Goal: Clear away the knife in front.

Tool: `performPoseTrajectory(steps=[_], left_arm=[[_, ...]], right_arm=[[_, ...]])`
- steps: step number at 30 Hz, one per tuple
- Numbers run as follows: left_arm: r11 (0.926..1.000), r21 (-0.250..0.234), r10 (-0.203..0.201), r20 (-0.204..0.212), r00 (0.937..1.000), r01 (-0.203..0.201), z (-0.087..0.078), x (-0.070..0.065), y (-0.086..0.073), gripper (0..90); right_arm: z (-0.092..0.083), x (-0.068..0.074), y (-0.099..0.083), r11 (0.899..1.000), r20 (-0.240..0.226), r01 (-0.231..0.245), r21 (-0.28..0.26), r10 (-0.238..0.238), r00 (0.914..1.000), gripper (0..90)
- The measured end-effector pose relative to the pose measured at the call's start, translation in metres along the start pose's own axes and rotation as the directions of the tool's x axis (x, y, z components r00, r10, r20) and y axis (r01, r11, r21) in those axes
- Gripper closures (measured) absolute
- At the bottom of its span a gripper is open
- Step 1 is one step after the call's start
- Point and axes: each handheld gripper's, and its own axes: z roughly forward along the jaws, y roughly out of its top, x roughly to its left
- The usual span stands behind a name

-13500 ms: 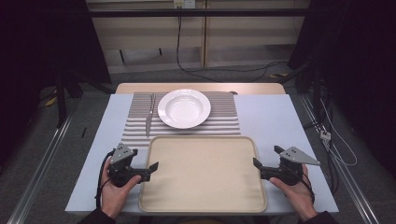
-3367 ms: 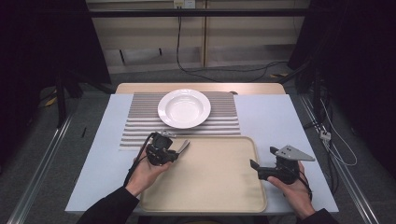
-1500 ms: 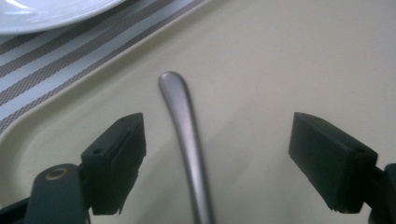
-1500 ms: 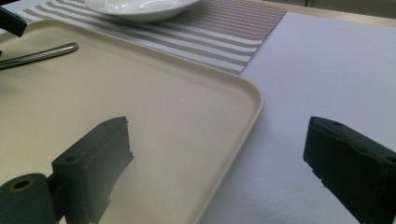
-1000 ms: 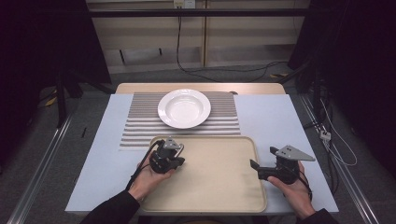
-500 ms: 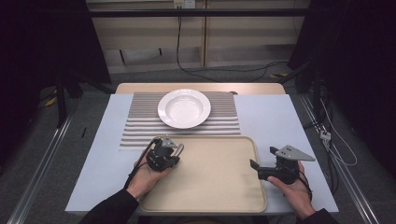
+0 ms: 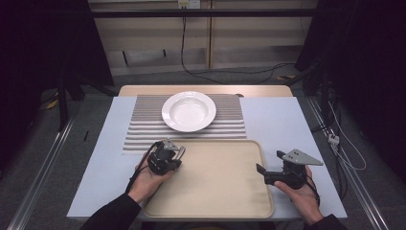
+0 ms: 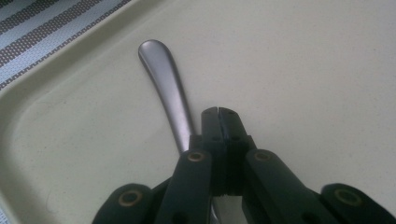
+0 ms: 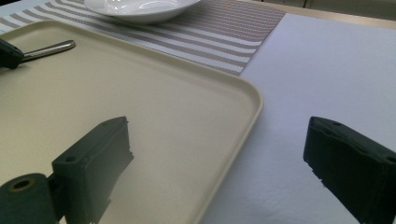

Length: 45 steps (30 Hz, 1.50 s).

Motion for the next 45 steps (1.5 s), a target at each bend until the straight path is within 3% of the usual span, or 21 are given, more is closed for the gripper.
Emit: performPoseTrajectory(steps=[8,14,45], left_arm=[[0.9999,-0.003,-0.012,-0.005,0.9999,0.012,0.000,0.003,-0.001,90.0],[0.9999,0.006,-0.009,-0.039,0.9992,0.009,-0.002,0.004,-0.001,90.0],[0.9972,0.013,-0.073,-0.050,0.9961,0.074,-0.008,0.021,-0.008,90.0]], right_arm=[[0.000,0.000,0.000,1.000,-0.001,-0.001,0.001,0.001,1.0000,7.5],[0.000,0.000,0.000,1.000,0.000,0.000,0.000,0.000,1.0000,7.5],[0.001,0.000,0.000,1.000,-0.004,0.000,0.001,0.000,1.0000,7.5]])
